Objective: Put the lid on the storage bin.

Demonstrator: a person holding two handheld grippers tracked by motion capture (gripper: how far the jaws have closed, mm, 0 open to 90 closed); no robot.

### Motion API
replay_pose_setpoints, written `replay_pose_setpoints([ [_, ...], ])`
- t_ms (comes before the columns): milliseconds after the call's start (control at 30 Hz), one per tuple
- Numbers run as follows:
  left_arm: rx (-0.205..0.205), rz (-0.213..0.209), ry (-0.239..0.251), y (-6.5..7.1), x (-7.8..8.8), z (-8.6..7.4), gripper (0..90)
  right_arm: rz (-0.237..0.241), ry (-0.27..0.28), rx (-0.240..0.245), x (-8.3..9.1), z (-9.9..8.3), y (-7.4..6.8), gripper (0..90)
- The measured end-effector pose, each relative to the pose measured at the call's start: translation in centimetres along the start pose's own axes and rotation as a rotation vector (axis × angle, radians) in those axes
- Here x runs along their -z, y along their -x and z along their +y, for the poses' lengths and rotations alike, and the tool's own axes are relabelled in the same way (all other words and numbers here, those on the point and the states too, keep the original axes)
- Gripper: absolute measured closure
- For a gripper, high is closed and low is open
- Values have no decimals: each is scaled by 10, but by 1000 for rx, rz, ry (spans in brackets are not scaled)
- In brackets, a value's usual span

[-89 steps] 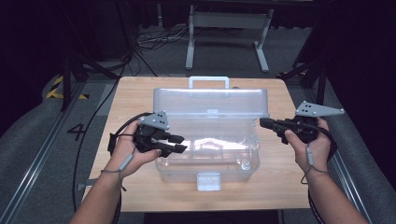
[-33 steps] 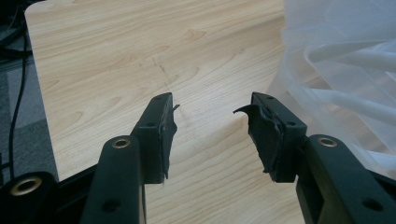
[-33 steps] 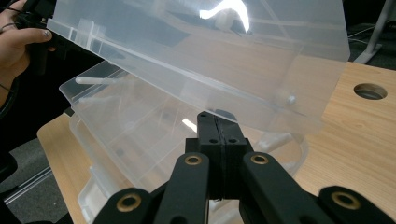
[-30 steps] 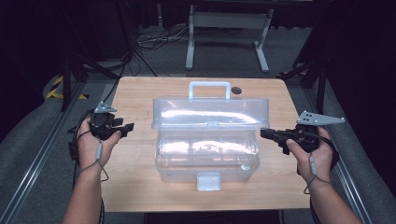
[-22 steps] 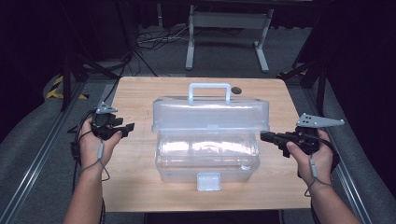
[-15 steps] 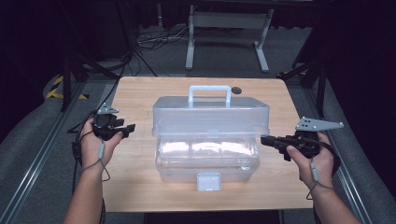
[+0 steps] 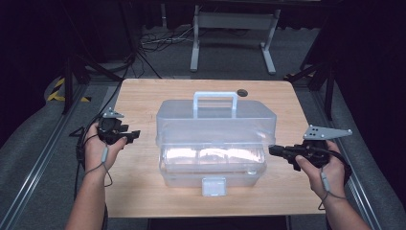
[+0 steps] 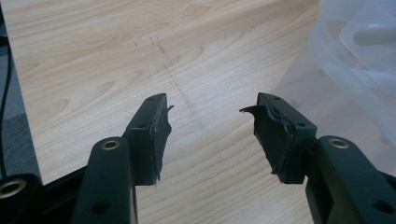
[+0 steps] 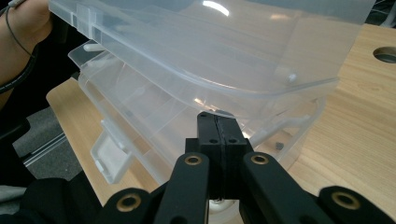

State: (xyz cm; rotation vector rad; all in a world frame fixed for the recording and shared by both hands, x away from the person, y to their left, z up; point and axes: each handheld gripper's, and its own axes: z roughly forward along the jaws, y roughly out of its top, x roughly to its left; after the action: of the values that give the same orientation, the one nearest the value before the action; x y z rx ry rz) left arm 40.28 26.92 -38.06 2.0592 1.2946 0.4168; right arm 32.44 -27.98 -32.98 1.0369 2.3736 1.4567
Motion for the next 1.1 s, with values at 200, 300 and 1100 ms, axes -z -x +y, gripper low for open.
replay_pose_setpoints([
  [200,4,-5,-8,-3,-2,-2,447,4,-23,-2,-1,-3,-1,900],
  [300,11,-9,-16,-4,-2,-3,446,5,-36,-1,-1,-4,-2,900],
  [1100,14,-16,-28,-4,-4,-6,447,12,-112,-11,-3,-22,-1,900],
])
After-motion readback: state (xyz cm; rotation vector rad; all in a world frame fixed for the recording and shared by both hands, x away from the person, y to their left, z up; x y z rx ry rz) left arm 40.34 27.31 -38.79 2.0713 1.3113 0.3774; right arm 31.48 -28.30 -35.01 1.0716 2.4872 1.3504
